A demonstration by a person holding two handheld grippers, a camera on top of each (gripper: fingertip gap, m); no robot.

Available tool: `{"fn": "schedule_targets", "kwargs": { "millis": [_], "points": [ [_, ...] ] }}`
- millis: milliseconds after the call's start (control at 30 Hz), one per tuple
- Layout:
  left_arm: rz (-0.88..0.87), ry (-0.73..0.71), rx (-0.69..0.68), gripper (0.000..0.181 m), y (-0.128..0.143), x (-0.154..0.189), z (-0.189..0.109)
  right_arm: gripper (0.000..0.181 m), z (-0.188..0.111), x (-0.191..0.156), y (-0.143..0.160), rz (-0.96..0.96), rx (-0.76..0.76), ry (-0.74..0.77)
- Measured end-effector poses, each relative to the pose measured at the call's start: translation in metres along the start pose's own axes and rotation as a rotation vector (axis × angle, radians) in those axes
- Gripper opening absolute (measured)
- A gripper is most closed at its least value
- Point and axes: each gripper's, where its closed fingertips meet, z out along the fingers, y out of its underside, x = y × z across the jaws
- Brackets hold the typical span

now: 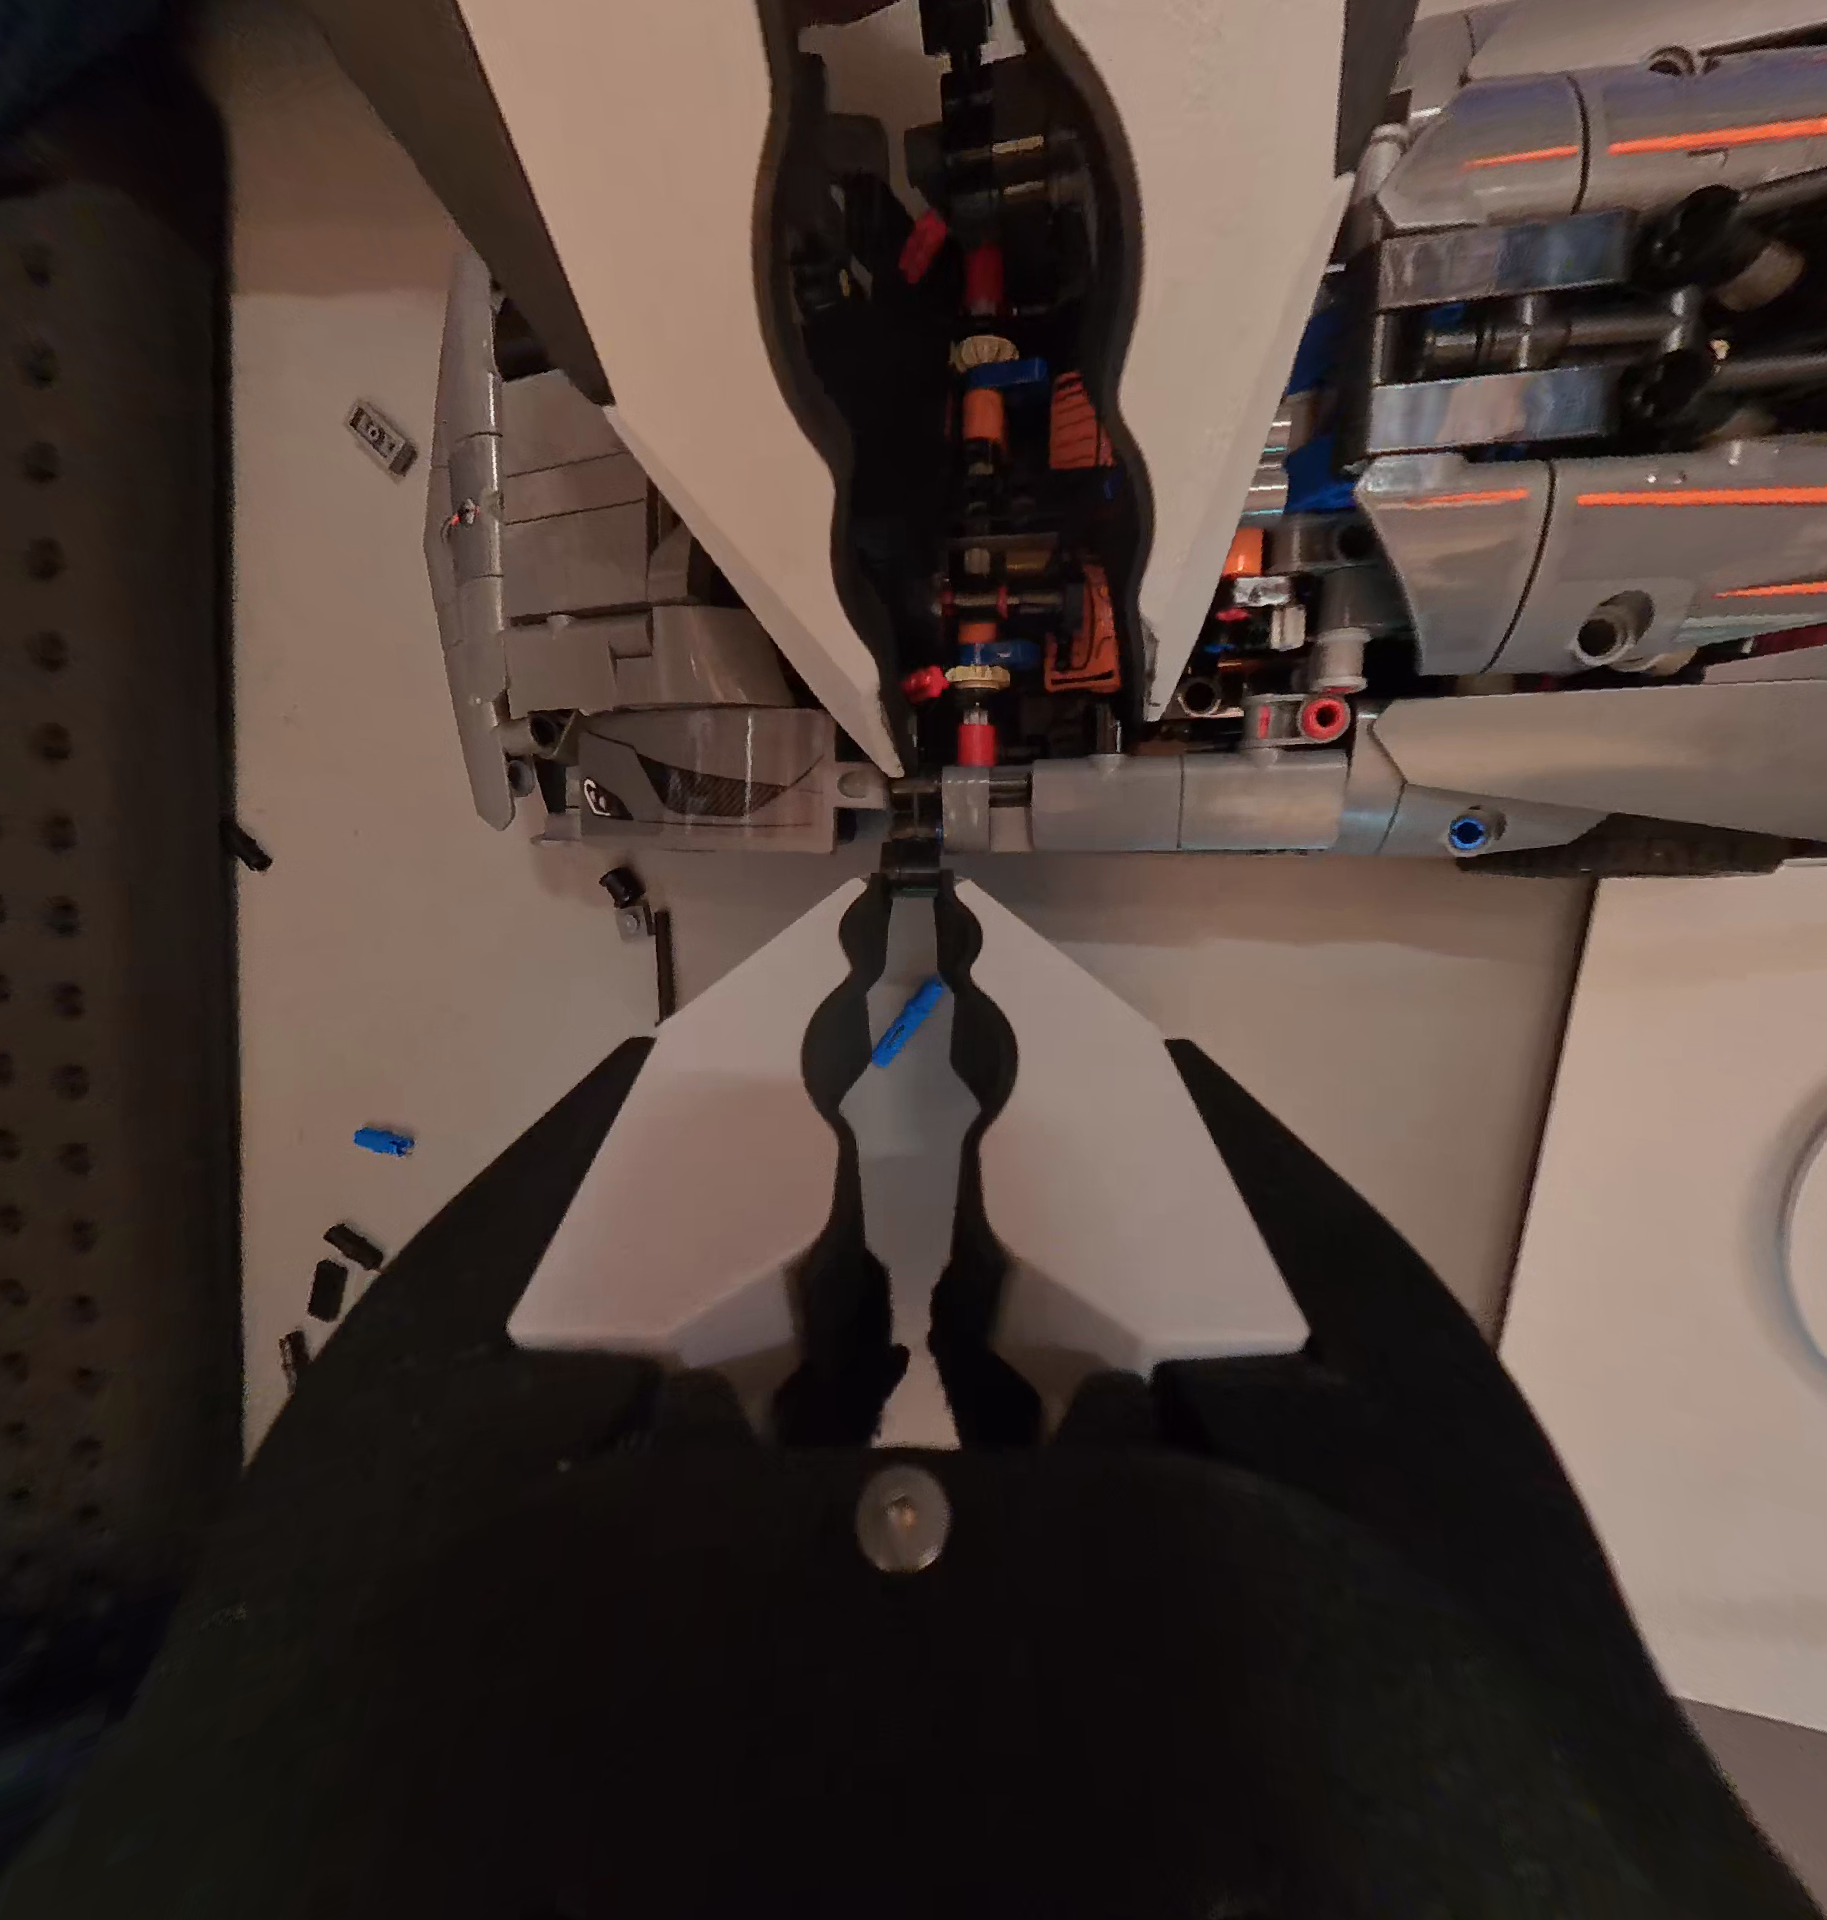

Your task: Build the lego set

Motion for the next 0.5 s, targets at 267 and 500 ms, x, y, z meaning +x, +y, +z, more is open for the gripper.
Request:
{"fn": "schedule_targets", "kwargs": {
  "millis": [267,500],
  "points": [
    [0.0,0.0,0.002,0.035,0.0,-0.0002,0.0,0.006,0.0002,0.0,-0.0001,-0.005,0.013,0.002],
    [0.0,-0.002,0.004,0.034,0.0,-0.0007,-0.0002,0.006,0.0004,0.0006,-0.0004,-0.018,0.026,0.027]
  ]
}}
